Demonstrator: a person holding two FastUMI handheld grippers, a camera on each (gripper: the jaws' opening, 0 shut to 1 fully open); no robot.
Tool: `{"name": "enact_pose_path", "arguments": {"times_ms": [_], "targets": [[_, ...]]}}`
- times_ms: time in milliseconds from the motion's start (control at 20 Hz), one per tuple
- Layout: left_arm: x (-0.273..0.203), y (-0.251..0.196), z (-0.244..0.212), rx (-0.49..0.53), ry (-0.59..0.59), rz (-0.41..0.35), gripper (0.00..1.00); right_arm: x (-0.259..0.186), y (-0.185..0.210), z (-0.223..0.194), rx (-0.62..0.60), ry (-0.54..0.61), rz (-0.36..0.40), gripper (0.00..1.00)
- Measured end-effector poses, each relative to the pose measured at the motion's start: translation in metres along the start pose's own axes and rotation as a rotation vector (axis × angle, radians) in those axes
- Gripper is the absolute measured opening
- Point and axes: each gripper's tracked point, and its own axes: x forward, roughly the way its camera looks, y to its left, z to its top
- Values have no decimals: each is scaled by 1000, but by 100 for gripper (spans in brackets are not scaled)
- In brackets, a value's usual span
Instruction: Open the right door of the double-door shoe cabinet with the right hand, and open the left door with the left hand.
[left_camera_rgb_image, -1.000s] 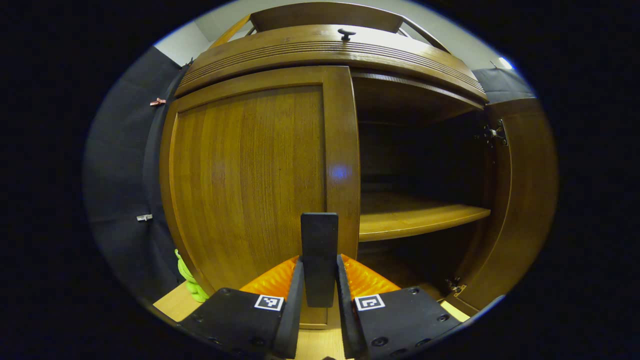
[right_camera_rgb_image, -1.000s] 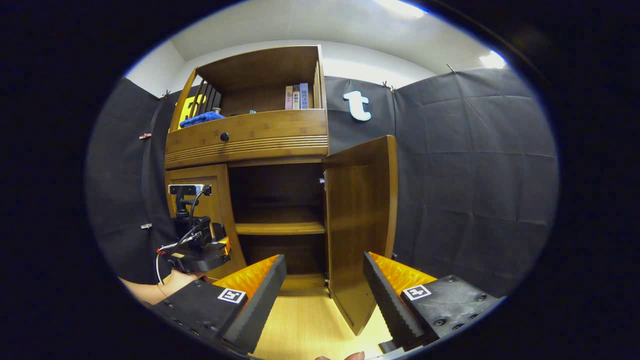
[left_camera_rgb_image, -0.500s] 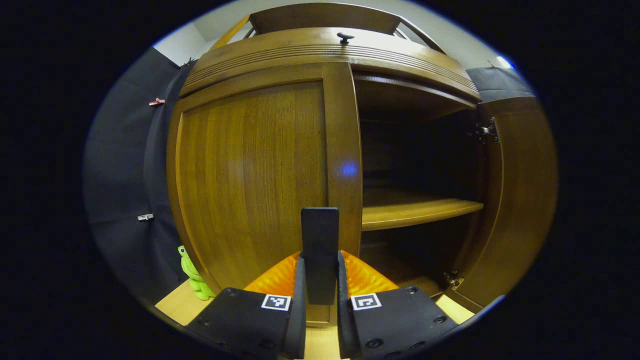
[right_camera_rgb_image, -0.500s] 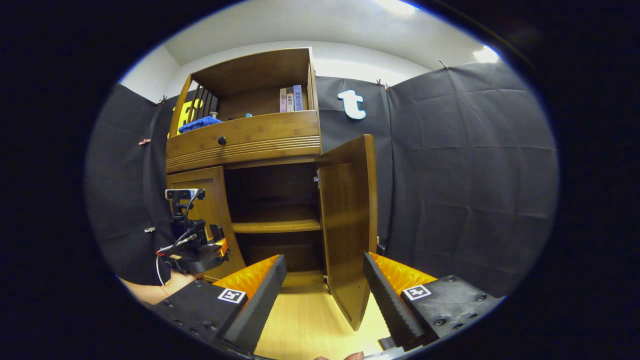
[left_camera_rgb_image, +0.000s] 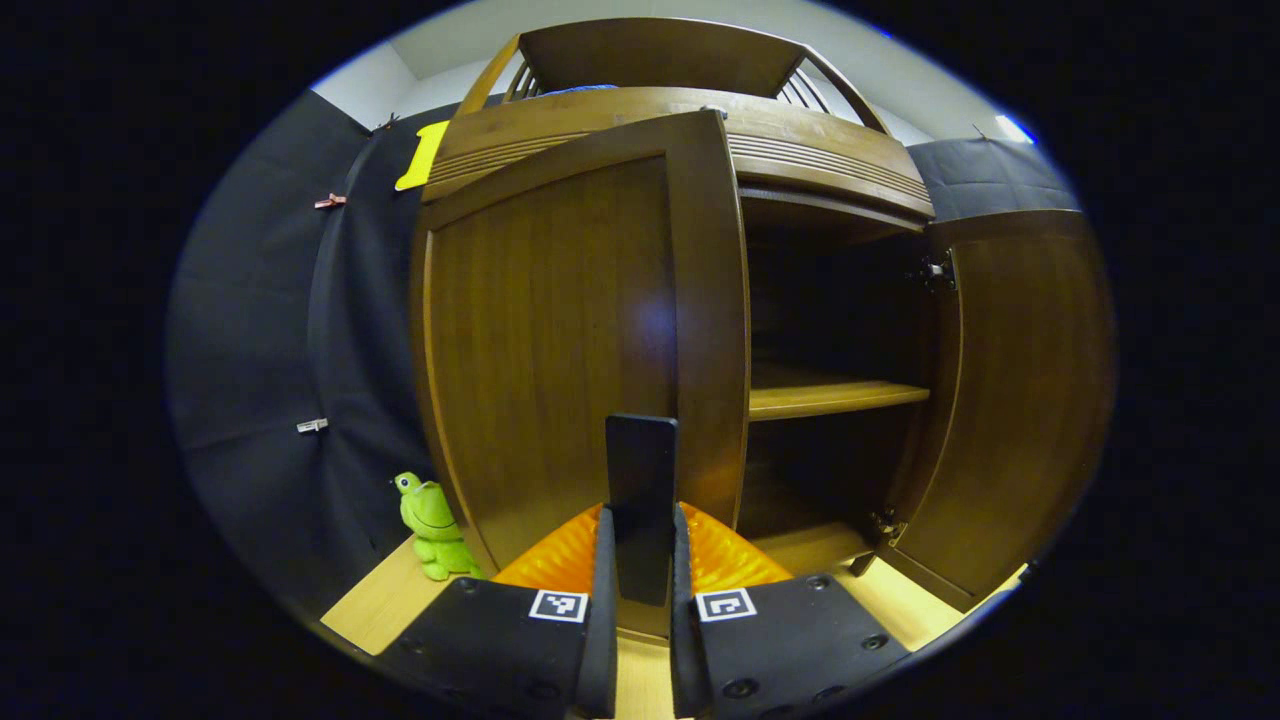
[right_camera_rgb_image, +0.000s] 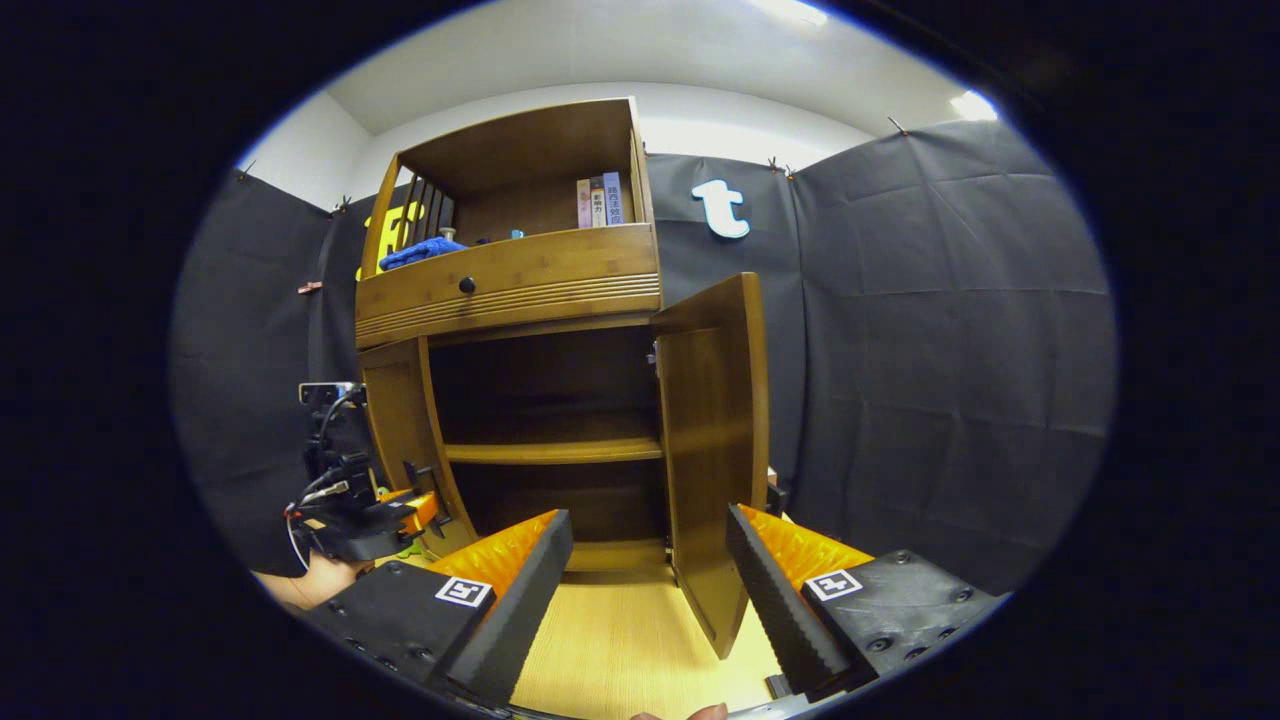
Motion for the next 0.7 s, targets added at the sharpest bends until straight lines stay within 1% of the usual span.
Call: {"name": "enact_pose_path", "arguments": {"times_ms": [50, 100, 250, 300, 350, 450, 500, 550, 600, 650, 700], "targets": [[-9, 6, -2, -4, 0, 1, 25, 0, 2, -1, -5, 3, 8, 100], [-18, 12, -4, -9, -2, 4, 25, 0, 5, -2, -7, 3, 15, 98], [-45, 31, -8, -17, 0, 22, 23, 1, 12, -3, -9, 6, 29, 98], [-50, 38, -10, -9, -1, 32, 20, 1, 15, -3, -7, 6, 34, 98], [-54, 43, -10, -1, -6, 37, 21, 1, 19, -4, -5, 6, 40, 98], [-55, 44, -10, 39, -12, 41, 18, 3, 26, -6, 3, 14, 53, 98], [-55, 46, -10, 70, -9, 71, 18, 2, 30, -8, 7, 17, 64, 100], [-56, 48, -10, 88, -1, 114, 18, 1, 34, -11, 8, 22, 73, 98], [-60, 54, -11, 92, -2, 166, 17, 0, 37, -13, 6, 31, 83, 100], [-62, 58, -12, 72, -2, 188, 17, -1, 39, -17, 1, 41, 91, 100], [-66, 58, -15, 31, 6, 197, 16, 0, 40, -17, -3, 46, 101, 98]]}}
